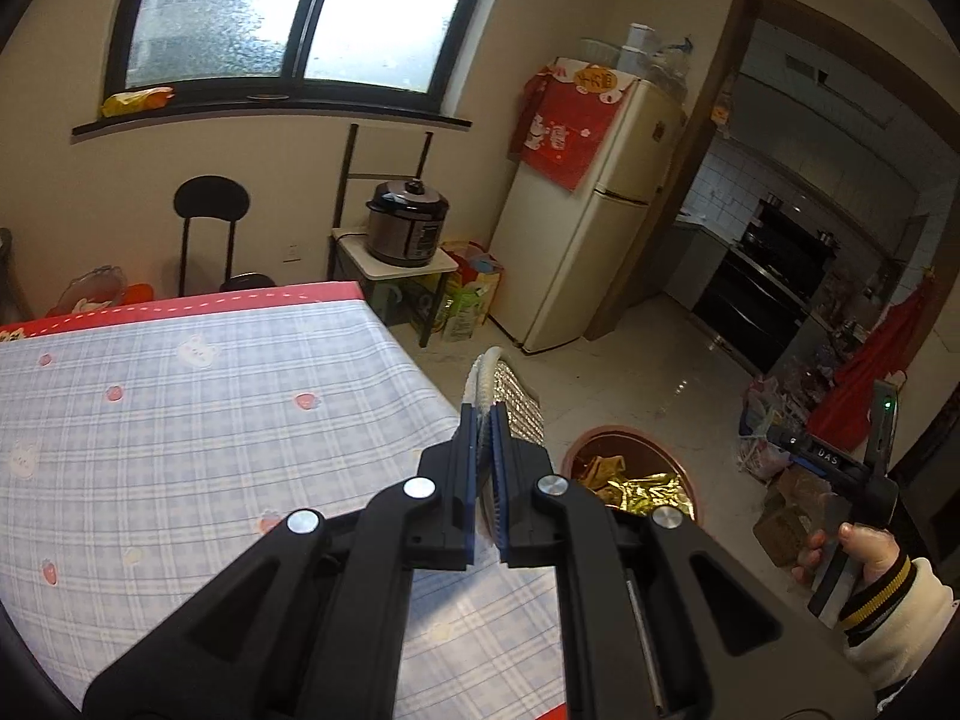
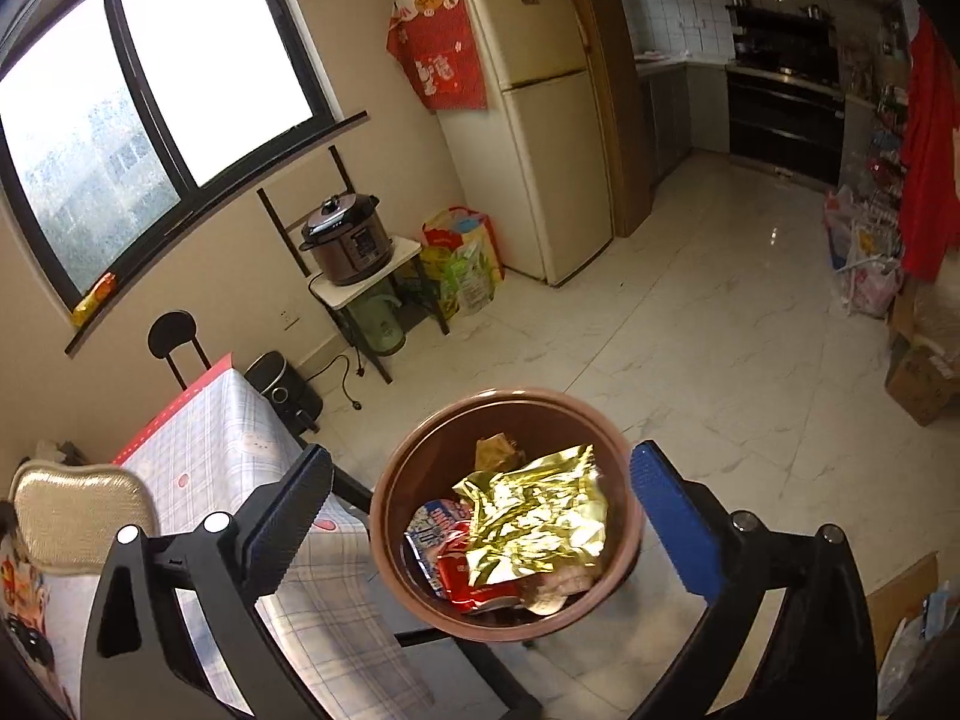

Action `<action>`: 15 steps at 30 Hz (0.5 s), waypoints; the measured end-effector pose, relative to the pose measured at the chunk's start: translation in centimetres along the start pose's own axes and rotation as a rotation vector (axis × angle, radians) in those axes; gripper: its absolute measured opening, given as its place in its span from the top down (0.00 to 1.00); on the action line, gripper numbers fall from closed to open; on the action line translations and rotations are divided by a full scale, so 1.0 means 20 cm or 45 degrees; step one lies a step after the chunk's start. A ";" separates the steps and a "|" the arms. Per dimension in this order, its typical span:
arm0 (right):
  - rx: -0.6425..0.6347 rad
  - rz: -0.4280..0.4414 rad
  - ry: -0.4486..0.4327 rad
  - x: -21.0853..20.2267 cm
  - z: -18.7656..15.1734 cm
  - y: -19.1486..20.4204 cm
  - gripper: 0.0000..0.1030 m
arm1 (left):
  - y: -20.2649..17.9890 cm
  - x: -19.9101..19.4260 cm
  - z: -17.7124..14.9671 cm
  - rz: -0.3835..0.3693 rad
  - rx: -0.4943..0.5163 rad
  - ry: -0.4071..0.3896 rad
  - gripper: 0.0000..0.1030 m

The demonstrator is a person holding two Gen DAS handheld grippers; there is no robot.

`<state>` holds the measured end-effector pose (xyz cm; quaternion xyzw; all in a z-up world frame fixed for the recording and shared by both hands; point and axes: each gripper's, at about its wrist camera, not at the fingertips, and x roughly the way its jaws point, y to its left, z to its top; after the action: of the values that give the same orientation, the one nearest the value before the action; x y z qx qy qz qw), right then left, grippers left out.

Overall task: Collect trash
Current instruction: 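Carry the foil and pad to the brown bin and release them inside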

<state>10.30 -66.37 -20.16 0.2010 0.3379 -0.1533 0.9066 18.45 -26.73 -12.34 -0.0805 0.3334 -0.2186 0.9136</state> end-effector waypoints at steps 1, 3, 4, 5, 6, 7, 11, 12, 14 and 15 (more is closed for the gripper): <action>-0.010 -0.011 -0.009 -0.03 0.01 -0.01 0.05 | -0.04 0.03 0.01 -0.029 0.018 0.006 0.92; -0.026 -0.029 -0.028 -0.10 0.02 -0.04 0.05 | -0.14 0.11 0.02 -0.089 0.055 0.021 0.92; -0.029 -0.039 -0.036 -0.13 0.02 -0.06 0.05 | -0.17 0.13 0.02 -0.114 0.068 0.028 0.92; -0.030 -0.051 -0.042 -0.17 0.03 -0.08 0.05 | -0.23 0.18 0.02 -0.150 0.085 0.039 0.92; -0.027 -0.059 -0.046 -0.19 0.03 -0.10 0.05 | -0.28 0.22 0.02 -0.177 0.098 0.048 0.92; -0.022 -0.066 -0.051 -0.21 0.03 -0.12 0.05 | -0.33 0.26 0.02 -0.206 0.114 0.058 0.92; 0.001 -0.109 -0.059 -0.30 0.02 -0.24 0.05 | -0.52 0.41 0.02 -0.303 0.178 0.097 0.92; 0.009 -0.123 -0.059 -0.32 0.01 -0.27 0.05 | -0.57 0.46 0.02 -0.323 0.196 0.107 0.92; 0.029 -0.147 -0.057 -0.35 0.00 -0.33 0.05 | -0.67 0.53 0.02 -0.338 0.230 0.122 0.92; 0.038 -0.158 -0.058 -0.36 -0.01 -0.36 0.05 | -0.72 0.57 0.03 -0.336 0.250 0.123 0.92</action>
<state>2.01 -71.53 -17.21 0.1898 0.3268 -0.2189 0.8996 21.63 -44.77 -14.32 -0.0234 0.3404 -0.3719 0.8633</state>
